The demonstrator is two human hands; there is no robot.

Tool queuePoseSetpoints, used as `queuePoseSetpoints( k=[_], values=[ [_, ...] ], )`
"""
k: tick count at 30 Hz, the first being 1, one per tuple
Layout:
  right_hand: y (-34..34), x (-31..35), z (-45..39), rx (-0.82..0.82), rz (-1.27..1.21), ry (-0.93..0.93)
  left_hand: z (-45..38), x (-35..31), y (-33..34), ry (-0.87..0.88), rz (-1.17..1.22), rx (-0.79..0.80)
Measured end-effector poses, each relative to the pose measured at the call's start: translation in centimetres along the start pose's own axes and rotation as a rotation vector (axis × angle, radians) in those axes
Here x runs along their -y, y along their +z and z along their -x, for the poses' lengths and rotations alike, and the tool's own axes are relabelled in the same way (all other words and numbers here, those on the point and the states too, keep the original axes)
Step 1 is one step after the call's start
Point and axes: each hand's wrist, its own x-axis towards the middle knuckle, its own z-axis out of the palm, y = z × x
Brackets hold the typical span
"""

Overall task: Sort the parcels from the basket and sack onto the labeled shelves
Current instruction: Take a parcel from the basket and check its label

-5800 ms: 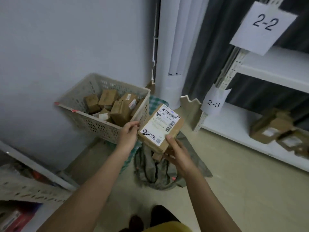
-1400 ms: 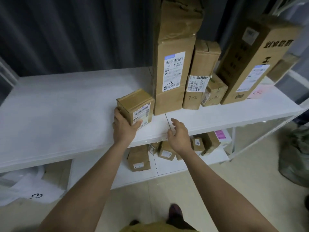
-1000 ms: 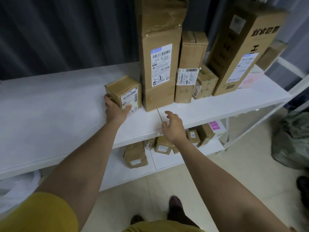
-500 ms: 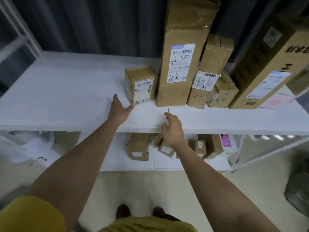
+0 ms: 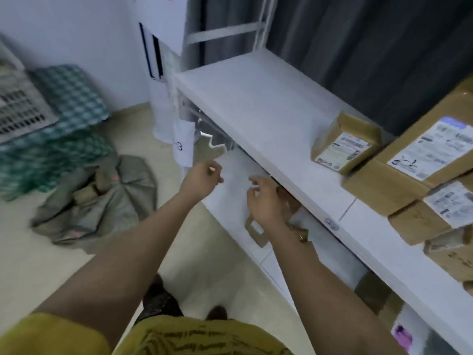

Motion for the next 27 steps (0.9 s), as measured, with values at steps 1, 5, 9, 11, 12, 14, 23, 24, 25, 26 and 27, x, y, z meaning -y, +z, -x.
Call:
queuePoseSetpoints(
  k=[1, 5, 9, 11, 12, 14, 23, 24, 25, 26, 27],
  values=[
    [1.5, 1.1, 0.0, 0.042, -0.007, -0.027, 0.7, 1.5, -1.5, -0.050, 0.014, -0.040],
    [7.4, 6.0, 0.4, 0.204, 0.015, -0.129, 3.4, 7.1, -7.8, -0.204, 0.021, -0.177],
    [14.2, 11.4, 0.6, 0.331, 0.048, -0.195, 6.0, 12.0, -14.9, -0.292, 0.031, -0.279],
    [18.3, 14.4, 1.0, 0.380, 0.054, -0.219, 7.5, 14.7, -18.9, -0.328, 0.023, -0.320],
    [20.6, 15.8, 1.3, 0.414, 0.062, -0.229, 8.3, 16.1, -21.0, -0.350, 0.026, -0.338],
    [25.4, 18.8, 2.0, 0.504, 0.077, -0.252, 10.1, 19.3, -25.5, -0.402, 0.045, -0.363],
    [42.9, 31.0, 6.3, 0.770, 0.005, -0.210, 15.9, 31.6, -42.7, -0.571, 0.123, -0.491],
    [44.0, 31.9, 6.3, 0.785, 0.014, -0.216, 15.9, 32.2, -43.9, -0.575, 0.139, -0.498],
    [45.1, 32.8, 6.0, 0.793, 0.025, -0.221, 15.7, 32.8, -45.0, -0.574, 0.153, -0.503],
    [46.2, 33.6, 5.5, 0.798, 0.039, -0.226, 15.3, 33.4, -46.0, -0.571, 0.165, -0.507],
    [47.3, 34.5, 4.9, 0.802, 0.048, -0.228, 14.7, 34.0, -47.1, -0.565, 0.172, -0.512]
  ],
)
